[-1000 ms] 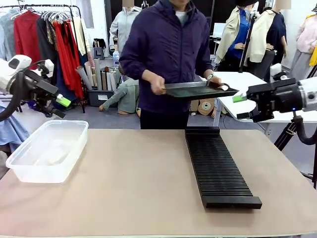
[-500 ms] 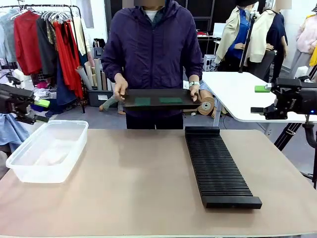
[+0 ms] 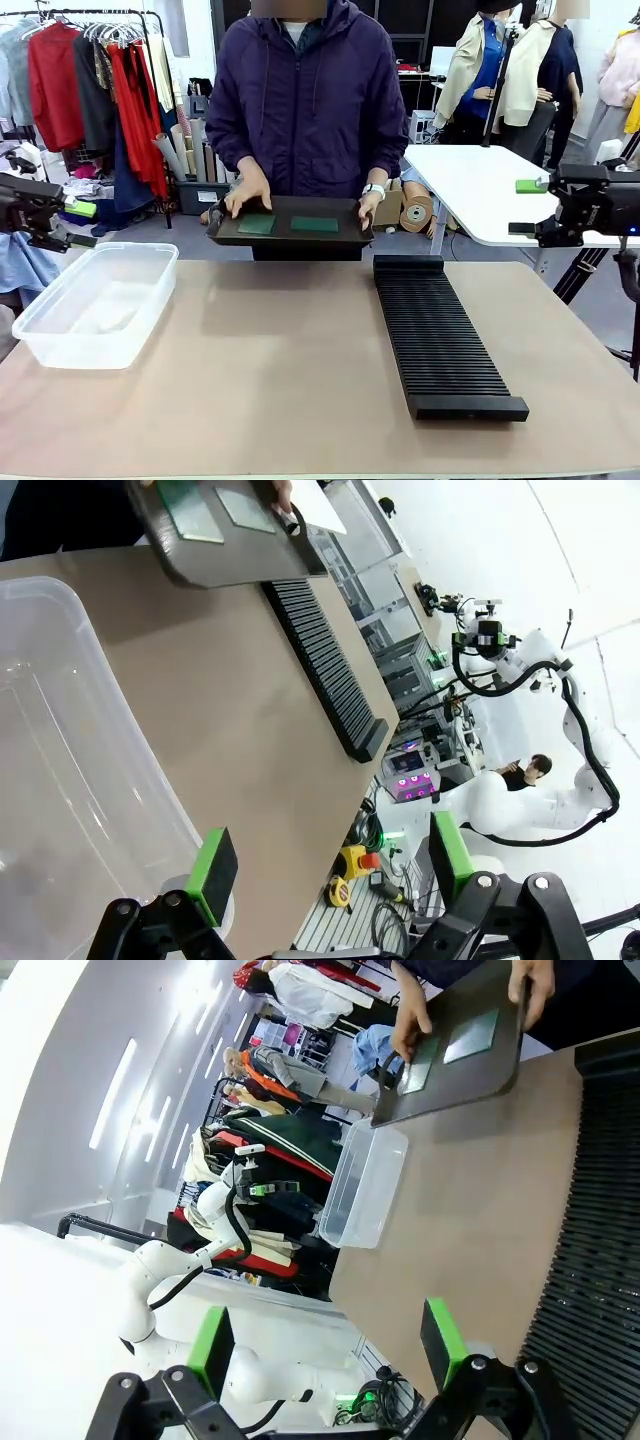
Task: Sort PCBs into racks and boxes based on the side picked up.
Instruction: Pick up the Blank PCB handed by the Human.
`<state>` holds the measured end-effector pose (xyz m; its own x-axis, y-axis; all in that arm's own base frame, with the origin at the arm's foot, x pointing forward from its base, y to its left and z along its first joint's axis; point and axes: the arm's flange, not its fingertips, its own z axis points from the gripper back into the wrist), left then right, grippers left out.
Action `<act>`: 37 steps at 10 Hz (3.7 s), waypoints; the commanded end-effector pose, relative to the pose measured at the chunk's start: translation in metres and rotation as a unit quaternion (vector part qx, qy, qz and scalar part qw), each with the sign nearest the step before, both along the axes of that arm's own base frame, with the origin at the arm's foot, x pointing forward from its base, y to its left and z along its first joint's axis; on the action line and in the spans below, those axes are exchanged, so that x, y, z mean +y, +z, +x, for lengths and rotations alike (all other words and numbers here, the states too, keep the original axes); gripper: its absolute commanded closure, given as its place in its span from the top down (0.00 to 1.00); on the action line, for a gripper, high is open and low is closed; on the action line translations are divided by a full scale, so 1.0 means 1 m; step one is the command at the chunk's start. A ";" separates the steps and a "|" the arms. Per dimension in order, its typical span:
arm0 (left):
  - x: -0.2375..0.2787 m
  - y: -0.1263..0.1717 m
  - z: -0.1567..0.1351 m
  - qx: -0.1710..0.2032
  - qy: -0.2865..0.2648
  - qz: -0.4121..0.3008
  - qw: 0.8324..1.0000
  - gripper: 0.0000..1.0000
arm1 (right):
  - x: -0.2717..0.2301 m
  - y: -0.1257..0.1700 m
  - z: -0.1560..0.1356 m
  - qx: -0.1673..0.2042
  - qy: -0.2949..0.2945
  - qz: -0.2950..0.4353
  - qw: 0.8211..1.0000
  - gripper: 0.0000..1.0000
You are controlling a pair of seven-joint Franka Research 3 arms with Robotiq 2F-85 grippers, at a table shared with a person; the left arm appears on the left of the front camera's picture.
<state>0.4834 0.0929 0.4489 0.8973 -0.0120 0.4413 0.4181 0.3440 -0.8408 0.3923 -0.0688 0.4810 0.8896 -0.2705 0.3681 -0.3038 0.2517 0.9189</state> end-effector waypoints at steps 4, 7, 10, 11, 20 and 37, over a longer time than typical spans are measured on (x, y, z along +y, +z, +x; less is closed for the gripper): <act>0.000 0.002 0.001 0.004 0.001 0.006 1.000 1.00 | 0.001 0.003 0.001 -0.004 -0.002 0.008 1.000 1.00; 0.000 0.002 0.001 0.004 0.001 0.006 1.000 1.00 | 0.001 0.003 0.001 -0.004 -0.002 0.008 1.000 1.00; 0.000 0.002 0.001 0.004 0.001 0.006 1.000 1.00 | 0.001 0.003 0.001 -0.004 -0.002 0.008 1.000 1.00; 0.000 0.002 0.001 0.004 0.001 0.006 1.000 1.00 | 0.001 0.003 0.001 -0.004 -0.002 0.008 1.000 1.00; 0.000 0.002 0.001 0.004 0.001 0.006 1.000 1.00 | 0.001 0.003 0.001 -0.004 -0.002 0.008 1.000 1.00; -0.155 -0.045 0.094 0.066 -0.047 -0.107 0.991 1.00 | 0.001 0.003 0.001 -0.004 -0.002 0.008 1.000 1.00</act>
